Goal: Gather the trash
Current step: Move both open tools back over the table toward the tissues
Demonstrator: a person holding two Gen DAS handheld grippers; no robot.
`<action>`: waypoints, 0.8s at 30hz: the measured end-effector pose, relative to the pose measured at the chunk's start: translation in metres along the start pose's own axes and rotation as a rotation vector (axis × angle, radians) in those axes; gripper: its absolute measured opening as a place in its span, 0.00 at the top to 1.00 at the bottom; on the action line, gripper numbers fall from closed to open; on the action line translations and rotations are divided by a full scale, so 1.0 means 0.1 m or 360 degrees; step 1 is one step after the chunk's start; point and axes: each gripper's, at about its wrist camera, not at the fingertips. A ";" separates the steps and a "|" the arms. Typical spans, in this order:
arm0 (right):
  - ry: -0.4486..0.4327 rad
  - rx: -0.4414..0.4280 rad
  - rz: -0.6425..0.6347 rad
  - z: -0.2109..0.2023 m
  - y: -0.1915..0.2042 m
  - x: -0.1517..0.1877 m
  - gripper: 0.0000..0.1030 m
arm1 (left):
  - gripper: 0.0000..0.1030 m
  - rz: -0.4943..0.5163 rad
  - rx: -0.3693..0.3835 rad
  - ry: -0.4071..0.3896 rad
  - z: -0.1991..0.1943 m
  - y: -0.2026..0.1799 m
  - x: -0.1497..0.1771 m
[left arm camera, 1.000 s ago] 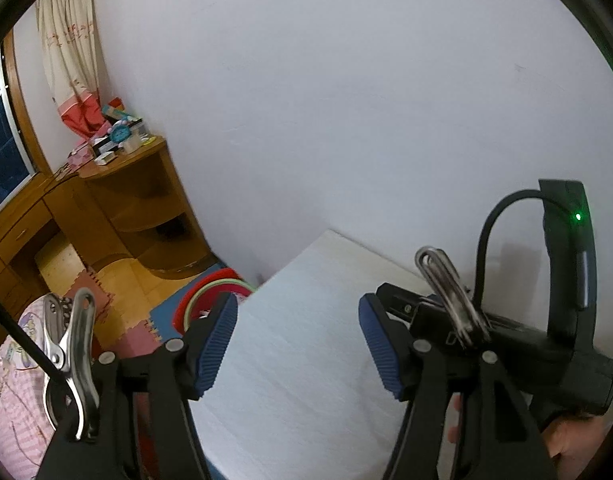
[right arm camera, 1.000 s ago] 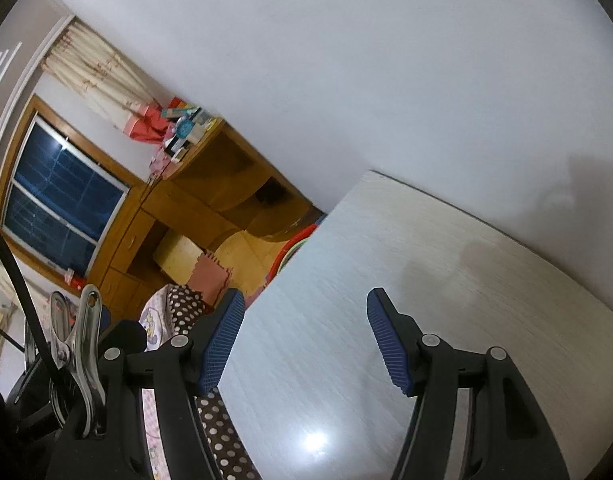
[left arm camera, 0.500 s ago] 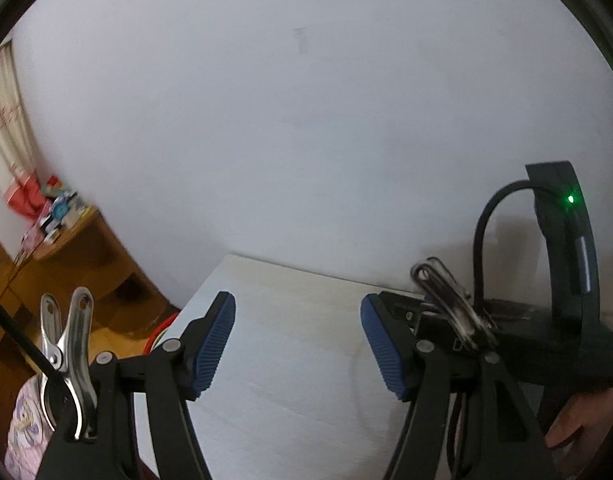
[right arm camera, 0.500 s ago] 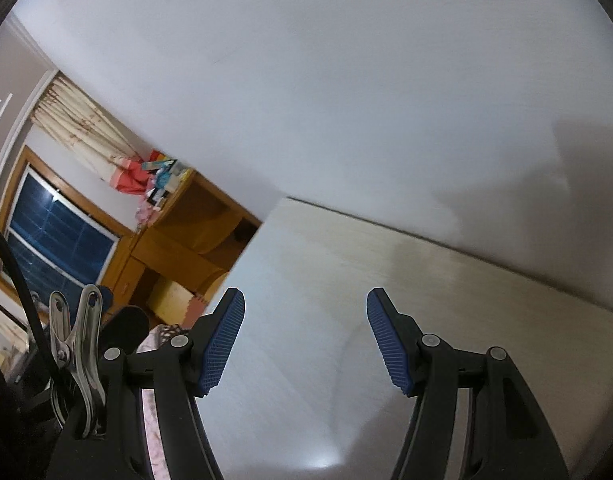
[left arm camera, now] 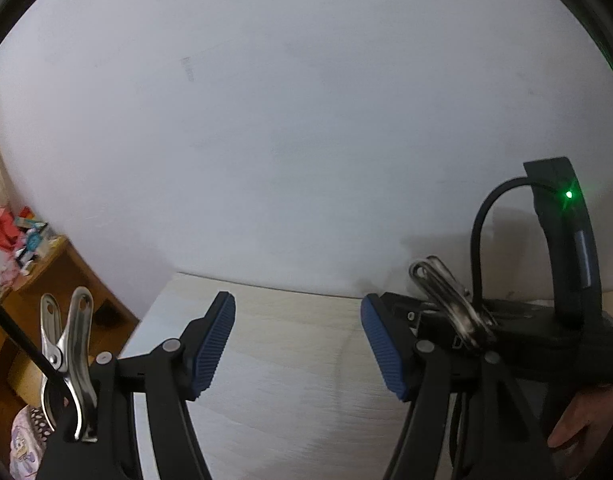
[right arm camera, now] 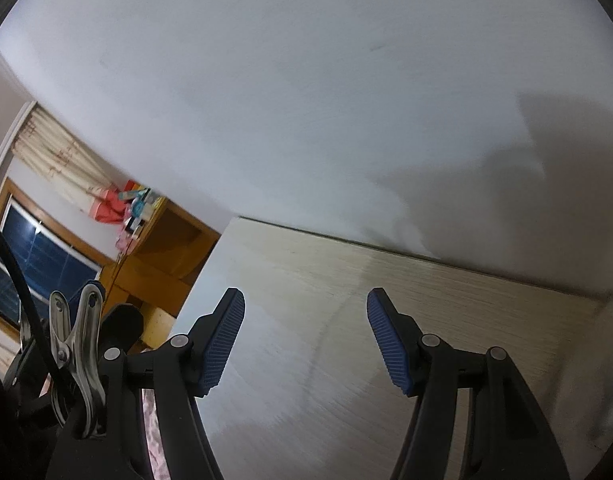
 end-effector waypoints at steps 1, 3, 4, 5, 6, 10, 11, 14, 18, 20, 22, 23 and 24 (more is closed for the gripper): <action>-0.0012 0.0025 -0.0001 -0.06 -0.04 0.02 0.37 | 0.32 0.0012 0.0021 -0.0002 0.01 -0.04 0.00; -0.0025 0.0079 -0.0003 -0.17 -0.10 0.05 0.37 | 0.31 0.0040 0.0060 -0.0014 0.03 -0.10 0.02; -0.0027 0.0104 -0.0005 -0.20 -0.11 0.05 0.37 | 0.31 0.0059 0.0073 -0.0016 0.04 -0.16 0.04; -0.0033 0.0131 -0.0005 -0.25 -0.15 0.06 0.37 | 0.31 0.0083 0.0078 -0.0009 0.06 -0.22 0.06; -0.0043 0.0152 0.0000 -0.30 -0.19 0.07 0.37 | 0.31 0.0098 0.0078 -0.0003 0.06 -0.28 0.08; -0.0084 0.0130 0.0089 -0.43 -0.37 0.08 0.37 | 0.31 0.0180 0.0048 0.0047 0.17 -0.47 0.12; -0.0100 0.0107 0.0114 -0.45 -0.39 0.08 0.36 | 0.31 0.0203 0.0039 0.0055 0.20 -0.51 0.14; -0.0153 0.0075 0.0175 -0.58 -0.52 0.10 0.35 | 0.31 0.0238 0.0049 0.0063 0.27 -0.50 0.18; -0.0170 0.0089 0.0198 -0.66 -0.64 0.11 0.35 | 0.31 0.0289 0.0067 0.0084 0.35 -0.58 0.21; -0.0179 0.0084 0.0209 -0.71 -0.68 0.13 0.35 | 0.31 0.0315 0.0083 0.0089 0.43 -0.51 0.20; -0.0177 0.0123 0.0214 -0.76 -0.69 0.16 0.35 | 0.31 0.0334 0.0104 0.0085 0.46 -0.48 0.18; -0.0182 0.0138 0.0210 -0.80 -0.70 0.17 0.35 | 0.31 0.0349 0.0122 0.0083 0.47 -0.53 0.19; -0.0188 0.0138 0.0209 -0.83 -0.71 0.18 0.35 | 0.31 0.0365 0.0131 0.0085 0.48 -0.58 0.22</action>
Point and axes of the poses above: each gripper's, at about its wrist camera, not at the fingertips, and z roughly the way its jaws point, y to its left, x to its underside, and after that the axes turned 12 degrees about y, right-handed
